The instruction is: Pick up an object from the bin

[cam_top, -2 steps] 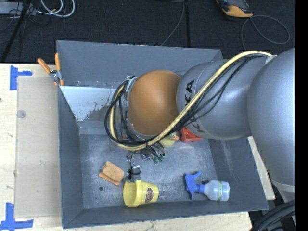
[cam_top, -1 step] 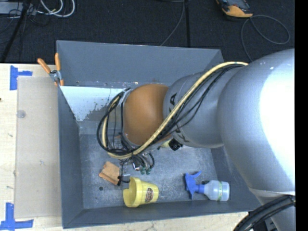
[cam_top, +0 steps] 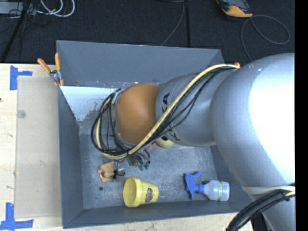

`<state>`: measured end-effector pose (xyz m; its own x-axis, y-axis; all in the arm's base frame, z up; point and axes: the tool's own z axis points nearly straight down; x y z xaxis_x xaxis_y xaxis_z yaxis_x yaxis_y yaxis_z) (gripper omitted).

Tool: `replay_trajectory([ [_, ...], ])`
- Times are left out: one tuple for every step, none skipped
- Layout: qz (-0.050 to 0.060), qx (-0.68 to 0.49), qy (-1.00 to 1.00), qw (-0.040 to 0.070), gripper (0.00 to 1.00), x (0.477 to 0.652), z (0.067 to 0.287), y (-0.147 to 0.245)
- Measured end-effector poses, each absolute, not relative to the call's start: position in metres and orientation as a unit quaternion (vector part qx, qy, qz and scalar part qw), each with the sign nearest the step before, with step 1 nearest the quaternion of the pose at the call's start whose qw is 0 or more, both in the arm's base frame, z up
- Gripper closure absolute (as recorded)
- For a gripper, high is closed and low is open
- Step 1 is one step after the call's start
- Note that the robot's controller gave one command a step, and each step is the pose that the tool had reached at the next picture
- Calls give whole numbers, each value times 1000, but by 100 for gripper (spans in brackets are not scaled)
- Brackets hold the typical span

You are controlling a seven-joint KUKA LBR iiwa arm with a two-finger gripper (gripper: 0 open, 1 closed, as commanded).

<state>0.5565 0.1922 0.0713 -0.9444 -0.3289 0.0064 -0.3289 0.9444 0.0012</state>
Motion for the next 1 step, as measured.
replay_trajectory([
  [0,167,-986,3,100,557,71,192],
])
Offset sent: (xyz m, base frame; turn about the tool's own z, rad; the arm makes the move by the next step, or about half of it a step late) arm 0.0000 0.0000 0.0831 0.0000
